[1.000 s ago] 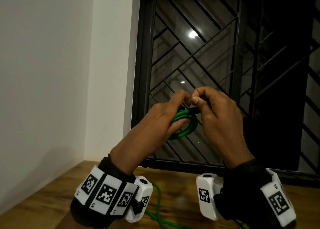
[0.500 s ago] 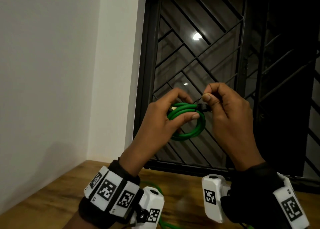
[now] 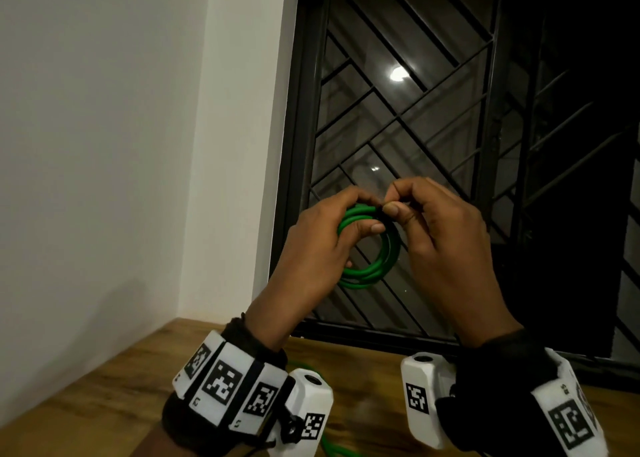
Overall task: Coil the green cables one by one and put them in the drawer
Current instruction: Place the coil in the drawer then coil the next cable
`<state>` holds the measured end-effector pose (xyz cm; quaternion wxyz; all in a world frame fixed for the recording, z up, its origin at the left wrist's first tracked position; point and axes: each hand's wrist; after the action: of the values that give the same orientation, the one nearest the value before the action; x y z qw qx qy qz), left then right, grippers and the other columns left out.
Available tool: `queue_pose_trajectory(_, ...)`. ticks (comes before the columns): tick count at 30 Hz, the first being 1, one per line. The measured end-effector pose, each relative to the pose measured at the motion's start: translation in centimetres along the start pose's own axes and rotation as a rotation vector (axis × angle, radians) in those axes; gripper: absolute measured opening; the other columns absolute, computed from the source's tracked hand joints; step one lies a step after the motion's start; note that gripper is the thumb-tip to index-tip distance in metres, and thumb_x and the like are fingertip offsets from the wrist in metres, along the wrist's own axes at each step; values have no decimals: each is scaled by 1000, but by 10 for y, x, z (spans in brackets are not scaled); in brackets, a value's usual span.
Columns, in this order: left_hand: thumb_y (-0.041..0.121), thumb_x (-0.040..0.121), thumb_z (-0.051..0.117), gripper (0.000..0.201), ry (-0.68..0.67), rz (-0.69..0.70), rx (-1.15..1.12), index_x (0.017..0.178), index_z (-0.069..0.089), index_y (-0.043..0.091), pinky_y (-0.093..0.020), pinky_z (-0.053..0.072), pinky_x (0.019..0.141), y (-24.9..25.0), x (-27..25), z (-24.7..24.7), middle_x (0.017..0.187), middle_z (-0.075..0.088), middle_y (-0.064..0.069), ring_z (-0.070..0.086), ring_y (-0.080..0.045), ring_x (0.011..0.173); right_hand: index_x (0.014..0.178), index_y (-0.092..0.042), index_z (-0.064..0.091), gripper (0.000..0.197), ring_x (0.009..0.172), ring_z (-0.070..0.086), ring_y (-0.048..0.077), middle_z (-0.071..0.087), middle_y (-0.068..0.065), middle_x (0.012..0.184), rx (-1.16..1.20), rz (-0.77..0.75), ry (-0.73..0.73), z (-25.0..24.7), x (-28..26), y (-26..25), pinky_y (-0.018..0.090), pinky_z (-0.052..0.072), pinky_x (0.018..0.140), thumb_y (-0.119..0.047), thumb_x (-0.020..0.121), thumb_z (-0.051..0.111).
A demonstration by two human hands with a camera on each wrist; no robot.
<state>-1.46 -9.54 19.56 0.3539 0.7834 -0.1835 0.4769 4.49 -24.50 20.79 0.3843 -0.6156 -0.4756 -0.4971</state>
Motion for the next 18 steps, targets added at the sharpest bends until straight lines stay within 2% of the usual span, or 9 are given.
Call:
queue_pose_trajectory(4, 22, 94, 65, 16, 87, -40, -27, 110, 63, 23, -30, 59, 54, -1, 0, -1, 97, 67, 9, 67, -11, 59, 92, -22, 64, 12, 83, 62, 14, 63, -9, 87, 49, 17, -21, 6, -2, -2, 43, 51, 68, -23, 95, 53)
queue_pose_trajectory(5, 20, 93, 66, 16, 114, -44, -57, 109, 64, 21, -27, 58, 53, -1, 0, -1, 96, 67, 9, 67, -9, 60, 92, -21, 64, 11, 83, 62, 13, 64, -9, 87, 68, 23, -15, 7, -2, -3, 43, 52, 69, -22, 94, 53)
queue_pose_trajectory(7, 13, 93, 66, 20, 139, -44, -159, 112, 62, 16, -23, 56, 55, 0, 1, -1, 101, 66, 6, 69, -5, 72, 91, -20, 65, 12, 83, 63, 9, 65, -10, 87, 112, 34, 1, 9, -2, -7, 39, 52, 70, -20, 94, 54)
queue_pose_trajectory(9, 13, 95, 64, 26, 104, -29, -245, 120, 57, 17, -23, 56, 61, 1, 3, -3, 110, 64, 2, 68, -7, 88, 93, -19, 66, 12, 87, 63, 7, 66, -9, 90, 157, 41, 14, 10, -2, -9, 36, 54, 73, -19, 95, 54)
queue_pose_trajectory(10, 14, 96, 63, 29, 68, -18, -278, 123, 54, 18, -24, 56, 62, 3, 3, -4, 113, 62, 1, 67, -9, 91, 94, -17, 67, 13, 89, 64, 7, 66, -9, 93, 176, 46, 23, 10, -2, -9, 37, 55, 74, -19, 95, 54)
queue_pose_trajectory(14, 14, 100, 53, 28, -33, 23, -351, 129, 51, 15, -26, 53, 64, 9, 4, -7, 113, 60, -1, 58, -8, 76, 98, -18, 69, 14, 95, 66, 10, 68, -10, 98, 249, 93, 52, 5, 0, -3, 44, 57, 78, -21, 95, 56)
queue_pose_trajectory(18, 17, 103, 49, 24, 54, 24, -286, 125, 58, 17, -28, 50, 63, 8, 4, -3, 102, 65, 4, 56, -1, 71, 95, -18, 68, 11, 98, 64, 11, 63, -14, 101, 233, 78, 57, 4, 0, -3, 47, 57, 77, -22, 93, 58)
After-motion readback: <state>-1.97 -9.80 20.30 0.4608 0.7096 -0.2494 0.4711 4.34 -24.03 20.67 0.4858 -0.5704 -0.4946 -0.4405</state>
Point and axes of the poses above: each hand's wrist, its own x-axis towards the middle knuckle, its own z-axis out of the palm, y = z × x
